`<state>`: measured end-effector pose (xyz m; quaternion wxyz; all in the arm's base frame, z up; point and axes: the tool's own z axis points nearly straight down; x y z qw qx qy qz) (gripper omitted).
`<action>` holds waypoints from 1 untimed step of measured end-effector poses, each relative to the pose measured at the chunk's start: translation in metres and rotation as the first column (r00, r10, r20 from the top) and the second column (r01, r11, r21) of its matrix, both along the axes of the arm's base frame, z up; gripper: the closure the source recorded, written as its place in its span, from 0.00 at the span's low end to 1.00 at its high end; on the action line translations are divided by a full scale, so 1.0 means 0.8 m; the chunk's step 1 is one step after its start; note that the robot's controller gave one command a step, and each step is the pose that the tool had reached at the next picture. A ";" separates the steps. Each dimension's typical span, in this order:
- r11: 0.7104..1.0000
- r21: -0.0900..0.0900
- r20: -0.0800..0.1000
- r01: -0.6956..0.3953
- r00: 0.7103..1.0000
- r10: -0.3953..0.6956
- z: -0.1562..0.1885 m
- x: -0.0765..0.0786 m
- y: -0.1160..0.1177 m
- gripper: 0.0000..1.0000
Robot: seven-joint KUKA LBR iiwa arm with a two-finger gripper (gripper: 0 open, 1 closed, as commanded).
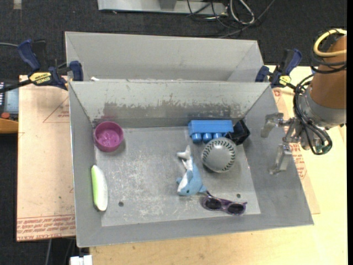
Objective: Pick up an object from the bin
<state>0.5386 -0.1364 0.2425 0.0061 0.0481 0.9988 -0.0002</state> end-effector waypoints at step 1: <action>0.949 0.005 -0.002 0.314 0.949 -0.314 -0.091 0.055 0.000 0.00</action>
Offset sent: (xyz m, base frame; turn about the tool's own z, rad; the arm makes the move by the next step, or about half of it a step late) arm 0.0049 0.0148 0.0174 0.0456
